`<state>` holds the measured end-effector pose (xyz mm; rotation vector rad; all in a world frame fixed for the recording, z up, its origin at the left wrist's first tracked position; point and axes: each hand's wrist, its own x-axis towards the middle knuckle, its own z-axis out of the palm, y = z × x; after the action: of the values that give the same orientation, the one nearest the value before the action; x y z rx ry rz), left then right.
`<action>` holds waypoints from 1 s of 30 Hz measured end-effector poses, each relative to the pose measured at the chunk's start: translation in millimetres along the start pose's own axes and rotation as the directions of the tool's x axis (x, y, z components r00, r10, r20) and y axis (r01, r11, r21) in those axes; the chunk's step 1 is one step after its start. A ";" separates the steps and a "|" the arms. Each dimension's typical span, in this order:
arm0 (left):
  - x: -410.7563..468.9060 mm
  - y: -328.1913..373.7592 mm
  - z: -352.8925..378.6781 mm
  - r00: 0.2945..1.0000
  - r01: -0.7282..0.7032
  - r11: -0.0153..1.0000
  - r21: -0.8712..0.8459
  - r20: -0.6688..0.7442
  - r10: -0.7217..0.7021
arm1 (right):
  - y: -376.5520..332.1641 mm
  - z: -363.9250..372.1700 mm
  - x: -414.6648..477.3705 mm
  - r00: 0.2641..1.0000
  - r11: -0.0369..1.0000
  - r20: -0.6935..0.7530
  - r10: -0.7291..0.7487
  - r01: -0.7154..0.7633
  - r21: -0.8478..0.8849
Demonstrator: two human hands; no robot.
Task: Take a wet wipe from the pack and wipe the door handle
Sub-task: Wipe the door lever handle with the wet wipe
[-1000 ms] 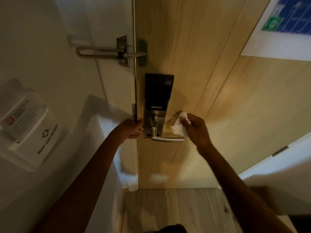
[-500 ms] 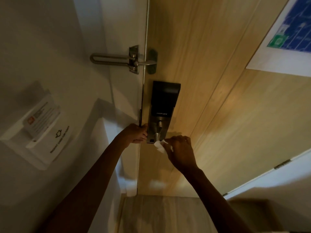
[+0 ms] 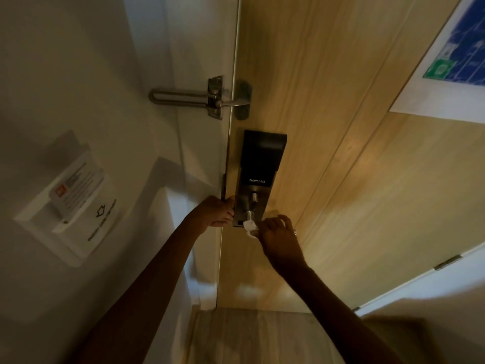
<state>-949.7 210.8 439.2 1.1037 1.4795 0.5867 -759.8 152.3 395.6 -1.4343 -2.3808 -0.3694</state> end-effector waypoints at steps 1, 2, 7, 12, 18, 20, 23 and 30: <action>0.1 -0.9 0.2 1.000 -0.007 1.000 -0.003 -0.002 0.007 | 11.1 -3.7 0.3 1.000 1.000 -0.001 -0.024 0.024 0.017; -0.1 -1.4 0.6 1.000 -0.013 1.000 -0.006 -0.006 0.013 | 20.0 -8.3 1.6 0.999 0.999 0.012 -0.035 0.035 0.030; 3.7 -3.6 -1.0 1.000 -0.012 1.000 -0.001 -0.011 0.012 | -8.0 -1.1 11.1 0.998 0.996 0.035 0.057 -0.059 0.066; 4.6 -3.9 1.7 1.000 -0.009 0.999 -0.034 -0.024 0.009 | 35.6 -3.3 -11.7 0.996 0.995 -0.012 0.088 -0.087 0.049; 2.9 -2.5 2.9 1.000 -0.003 1.000 -0.025 -0.003 0.003 | 65.6 -6.9 -31.7 0.940 0.909 -0.011 0.340 -0.326 0.260; 2.4 -3.3 3.3 1.000 -0.004 1.000 -0.016 -0.007 0.004 | 63.2 2.1 -39.8 0.877 0.798 -0.003 0.481 -0.436 0.415; 3.8 -4.1 2.7 1.000 -0.007 1.000 -0.015 -0.004 0.006 | 49.6 5.8 -43.5 0.706 0.424 0.169 0.687 -0.579 0.696; 6.2 -7.1 2.4 1.000 -0.025 0.999 -0.033 -0.014 0.025 | 17.2 -4.6 -36.5 0.455 0.140 0.211 0.865 -0.623 0.770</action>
<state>-949.2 212.6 429.7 1.0958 1.4648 0.6355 -728.0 129.1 385.6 -1.6870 -0.9527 0.6441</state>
